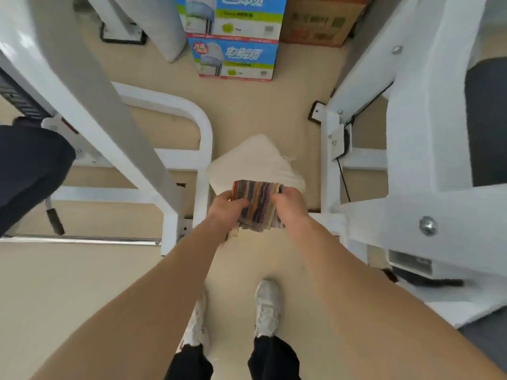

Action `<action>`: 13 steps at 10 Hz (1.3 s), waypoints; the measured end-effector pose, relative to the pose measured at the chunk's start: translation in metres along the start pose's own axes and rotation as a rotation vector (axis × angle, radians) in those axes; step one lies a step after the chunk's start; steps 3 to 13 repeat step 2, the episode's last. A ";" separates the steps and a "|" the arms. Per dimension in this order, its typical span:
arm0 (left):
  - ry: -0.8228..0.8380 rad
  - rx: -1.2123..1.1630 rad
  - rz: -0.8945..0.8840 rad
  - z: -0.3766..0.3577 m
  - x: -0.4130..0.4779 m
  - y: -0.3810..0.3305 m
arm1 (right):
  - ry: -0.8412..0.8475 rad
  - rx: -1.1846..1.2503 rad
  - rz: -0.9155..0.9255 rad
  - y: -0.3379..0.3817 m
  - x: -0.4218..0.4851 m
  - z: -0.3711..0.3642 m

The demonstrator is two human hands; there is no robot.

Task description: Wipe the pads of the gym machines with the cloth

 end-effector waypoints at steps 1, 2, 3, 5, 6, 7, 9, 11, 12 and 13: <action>-0.016 0.028 -0.023 0.002 0.056 0.005 | 0.012 -0.054 -0.015 -0.013 0.048 -0.019; -0.028 0.075 -0.031 0.003 0.086 -0.001 | -0.030 -0.021 -0.012 -0.021 0.080 -0.035; -0.028 0.075 -0.031 0.003 0.086 -0.001 | -0.030 -0.021 -0.012 -0.021 0.080 -0.035; -0.028 0.075 -0.031 0.003 0.086 -0.001 | -0.030 -0.021 -0.012 -0.021 0.080 -0.035; -0.028 0.075 -0.031 0.003 0.086 -0.001 | -0.030 -0.021 -0.012 -0.021 0.080 -0.035; -0.028 0.075 -0.031 0.003 0.086 -0.001 | -0.030 -0.021 -0.012 -0.021 0.080 -0.035; -0.028 0.075 -0.031 0.003 0.086 -0.001 | -0.030 -0.021 -0.012 -0.021 0.080 -0.035; -0.028 0.075 -0.031 0.003 0.086 -0.001 | -0.030 -0.021 -0.012 -0.021 0.080 -0.035; -0.028 0.075 -0.031 0.003 0.086 -0.001 | -0.030 -0.021 -0.012 -0.021 0.080 -0.035; -0.028 0.075 -0.031 0.003 0.086 -0.001 | -0.030 -0.021 -0.012 -0.021 0.080 -0.035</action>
Point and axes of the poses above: each hand's wrist, its own x-axis towards the middle knuckle, its own z-axis out of the back of the hand, y = z × x, the point moved 2 cm from there along x, towards the middle knuckle, and after that the axes turned 2 degrees about y, right-handed, at the moved point
